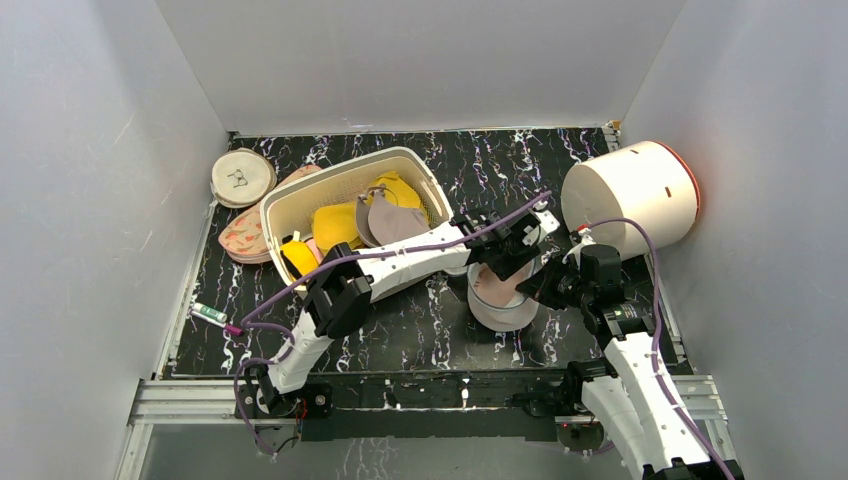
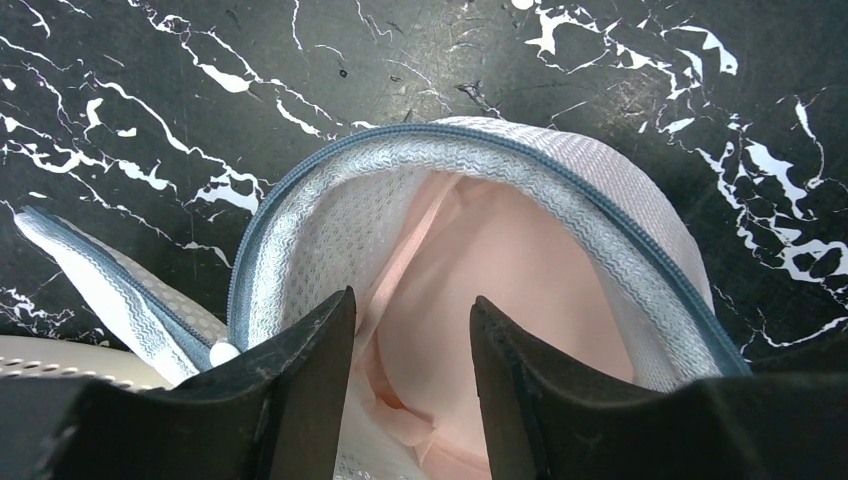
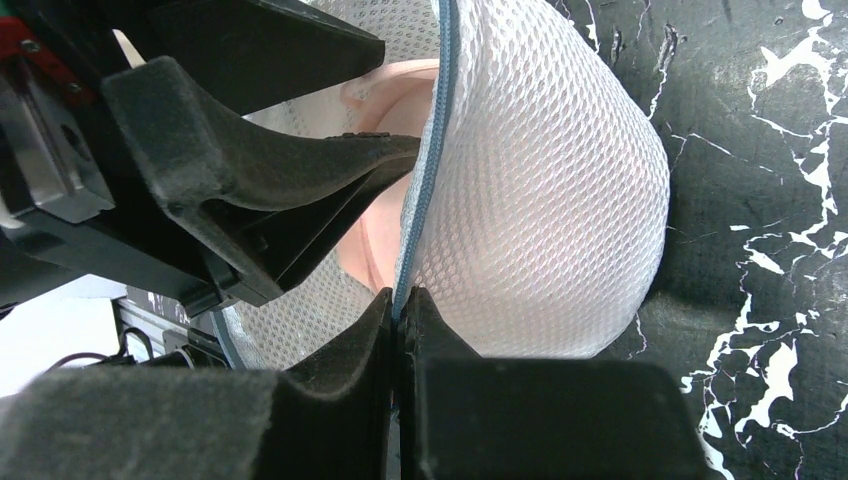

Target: Unzip the laundry bag and remove the bra

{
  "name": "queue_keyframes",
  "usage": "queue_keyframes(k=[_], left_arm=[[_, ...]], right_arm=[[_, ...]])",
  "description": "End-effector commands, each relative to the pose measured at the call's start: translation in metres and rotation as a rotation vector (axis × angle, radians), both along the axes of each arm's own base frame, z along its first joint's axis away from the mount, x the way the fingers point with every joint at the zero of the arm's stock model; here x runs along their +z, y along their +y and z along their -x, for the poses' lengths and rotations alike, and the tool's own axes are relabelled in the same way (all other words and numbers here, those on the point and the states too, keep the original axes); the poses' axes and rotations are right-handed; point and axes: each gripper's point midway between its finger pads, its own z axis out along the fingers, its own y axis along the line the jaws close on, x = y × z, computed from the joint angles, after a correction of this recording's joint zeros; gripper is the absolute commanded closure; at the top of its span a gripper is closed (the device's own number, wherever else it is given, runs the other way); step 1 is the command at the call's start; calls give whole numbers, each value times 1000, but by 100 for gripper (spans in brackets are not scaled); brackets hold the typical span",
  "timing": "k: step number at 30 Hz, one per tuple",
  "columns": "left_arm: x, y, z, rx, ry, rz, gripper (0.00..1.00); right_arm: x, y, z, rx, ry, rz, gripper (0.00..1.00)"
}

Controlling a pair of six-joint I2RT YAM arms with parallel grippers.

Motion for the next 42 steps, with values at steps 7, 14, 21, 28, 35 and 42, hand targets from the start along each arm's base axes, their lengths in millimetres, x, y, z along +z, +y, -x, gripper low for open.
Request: queue_keyframes(k=[7, 14, 21, 28, 35, 42], left_arm=[[3, -2, -4, -16, -20, -5, 51], [0, 0, -13, 7, -61, -22, 72], [35, 0, -23, 15, -146, 4, 100], [118, 7, 5, -2, -164, 174, 100], [211, 32, 25, 45, -213, 419, 100], [300, 45, 32, 66, -283, 631, 100]], right_arm=[[16, 5, -9, 30, -86, -20, 100], [17, 5, -8, 30, -86, -19, 100], [18, 4, -7, 16, -91, -20, 100], [21, -10, -16, -81, -100, 16, 100], [24, -11, -15, -98, -108, 6, 100], [17, -10, -8, -100, -89, -6, 100]])
